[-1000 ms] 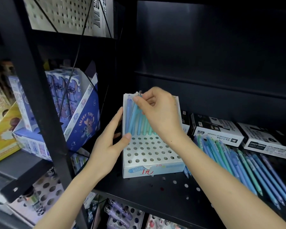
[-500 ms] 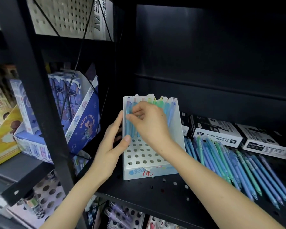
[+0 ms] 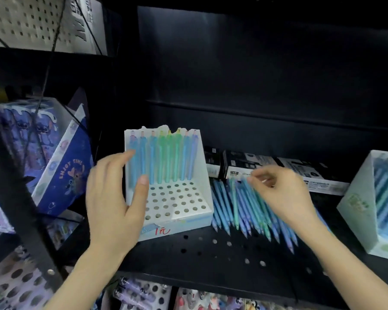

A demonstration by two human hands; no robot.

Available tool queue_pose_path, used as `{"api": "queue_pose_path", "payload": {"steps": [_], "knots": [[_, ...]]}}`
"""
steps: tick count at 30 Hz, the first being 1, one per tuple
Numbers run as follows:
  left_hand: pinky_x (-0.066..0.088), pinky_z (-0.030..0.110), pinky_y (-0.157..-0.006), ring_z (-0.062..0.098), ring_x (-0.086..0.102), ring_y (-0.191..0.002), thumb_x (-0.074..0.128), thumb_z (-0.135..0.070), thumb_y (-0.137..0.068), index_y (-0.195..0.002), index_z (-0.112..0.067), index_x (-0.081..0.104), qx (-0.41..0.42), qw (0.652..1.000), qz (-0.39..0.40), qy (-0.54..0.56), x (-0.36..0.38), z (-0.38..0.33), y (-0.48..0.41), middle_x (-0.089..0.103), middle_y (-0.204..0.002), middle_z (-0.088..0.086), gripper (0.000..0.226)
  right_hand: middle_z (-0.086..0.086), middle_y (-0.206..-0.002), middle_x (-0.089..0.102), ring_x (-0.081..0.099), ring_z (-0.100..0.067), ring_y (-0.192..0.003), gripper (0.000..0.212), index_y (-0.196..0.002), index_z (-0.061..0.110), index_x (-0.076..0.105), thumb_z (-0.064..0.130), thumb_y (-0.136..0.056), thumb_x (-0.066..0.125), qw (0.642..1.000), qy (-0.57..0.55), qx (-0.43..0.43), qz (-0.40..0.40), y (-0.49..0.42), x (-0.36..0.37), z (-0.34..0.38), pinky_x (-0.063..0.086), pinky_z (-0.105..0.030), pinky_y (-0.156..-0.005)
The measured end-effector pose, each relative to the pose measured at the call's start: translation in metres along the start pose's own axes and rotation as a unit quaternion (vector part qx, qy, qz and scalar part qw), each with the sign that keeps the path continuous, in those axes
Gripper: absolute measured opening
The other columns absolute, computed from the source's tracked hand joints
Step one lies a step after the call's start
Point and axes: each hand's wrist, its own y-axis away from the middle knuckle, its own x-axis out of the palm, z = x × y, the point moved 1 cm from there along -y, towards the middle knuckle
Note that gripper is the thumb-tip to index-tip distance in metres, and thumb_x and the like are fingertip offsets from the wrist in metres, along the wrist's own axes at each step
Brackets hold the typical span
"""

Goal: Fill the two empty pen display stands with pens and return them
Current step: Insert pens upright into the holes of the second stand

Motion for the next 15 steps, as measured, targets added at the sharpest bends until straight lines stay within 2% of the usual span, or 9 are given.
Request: {"api": "queue_pose_path", "payload": {"steps": [2, 4, 7, 9, 10, 12, 15], "knots": [[0.037, 0.022, -0.085, 0.014, 0.051, -0.098, 0.042, -0.032, -0.091, -0.116, -0.010, 0.055, 0.035, 0.999, 0.010, 0.028, 0.008, -0.025, 0.000, 0.057, -0.108, 0.000, 0.036, 0.010, -0.085, 0.066, 0.060, -0.008, -0.080, 0.014, -0.091, 0.023, 0.066, 0.035, -0.085, 0.064, 0.997, 0.055, 0.053, 0.018, 0.008, -0.012, -0.038, 0.044, -0.024, -0.066], [0.038, 0.011, -0.078, 0.005, 0.052, -0.086, 0.043, -0.031, -0.090, -0.111, -0.018, 0.056, 0.048, 0.993, 0.069, 0.087, 0.023, -0.050, 0.002, 0.057, -0.096, -0.010, 0.027, 0.009, -0.086, 0.066, 0.060, -0.011, -0.083, 0.024, -0.098, 0.020, 0.067, 0.039, -0.083, 0.065, 0.992, 0.088, 0.087, 0.035, 0.017, -0.019, -0.065, 0.045, -0.026, -0.069], [0.041, 0.008, -0.077, 0.001, 0.054, -0.089, 0.048, -0.030, -0.092, -0.115, -0.029, 0.053, 0.026, 0.975, 0.186, 0.121, 0.052, -0.081, 0.007, 0.056, -0.094, -0.019, 0.023, 0.005, -0.096, 0.068, 0.061, -0.013, -0.088, 0.035, -0.105, 0.019, 0.066, 0.045, -0.083, 0.064, 0.988, 0.115, 0.101, 0.037, 0.025, -0.027, -0.089, 0.046, -0.025, -0.069], [0.044, 0.013, -0.079, 0.001, 0.053, -0.091, 0.049, -0.028, -0.094, -0.123, -0.027, 0.050, 0.008, 0.964, 0.252, 0.089, 0.076, -0.093, 0.008, 0.055, -0.097, -0.015, 0.029, 0.000, -0.105, 0.067, 0.062, -0.018, -0.093, 0.043, -0.110, 0.019, 0.065, 0.050, -0.081, 0.062, 0.983, 0.154, 0.096, 0.018, 0.026, -0.033, -0.100, 0.048, -0.029, -0.071], [0.046, 0.020, -0.083, 0.003, 0.053, -0.094, 0.049, -0.029, -0.094, -0.128, -0.026, 0.046, -0.001, 0.958, 0.279, 0.067, 0.087, -0.097, 0.008, 0.056, -0.103, -0.011, 0.034, -0.002, -0.108, 0.066, 0.061, -0.022, -0.096, 0.048, -0.113, 0.019, 0.064, 0.054, -0.080, 0.061, 0.980, 0.173, 0.093, 0.013, 0.025, -0.035, -0.105, 0.049, -0.031, -0.074], [0.044, 0.030, -0.093, 0.016, 0.052, -0.108, 0.046, -0.034, -0.095, -0.138, -0.023, 0.036, -0.019, 0.944, 0.331, -0.001, 0.107, -0.104, 0.007, 0.052, -0.122, 0.001, 0.045, -0.006, -0.115, 0.063, 0.058, -0.027, -0.103, 0.061, -0.120, 0.017, 0.060, 0.061, -0.078, 0.059, 0.974, 0.203, 0.101, 0.030, 0.023, -0.035, -0.113, 0.050, -0.036, -0.082], [0.038, 0.031, -0.096, 0.027, 0.045, -0.123, 0.044, -0.043, -0.095, -0.145, -0.018, 0.023, -0.059, 0.907, 0.404, -0.101, 0.133, -0.106, 0.007, 0.039, -0.140, 0.012, 0.060, -0.010, -0.124, 0.057, 0.056, -0.027, -0.108, 0.071, -0.131, 0.016, 0.049, 0.063, -0.078, 0.057, 0.973, 0.178, 0.125, 0.071, 0.022, -0.032, -0.119, 0.049, -0.035, -0.086]]}}
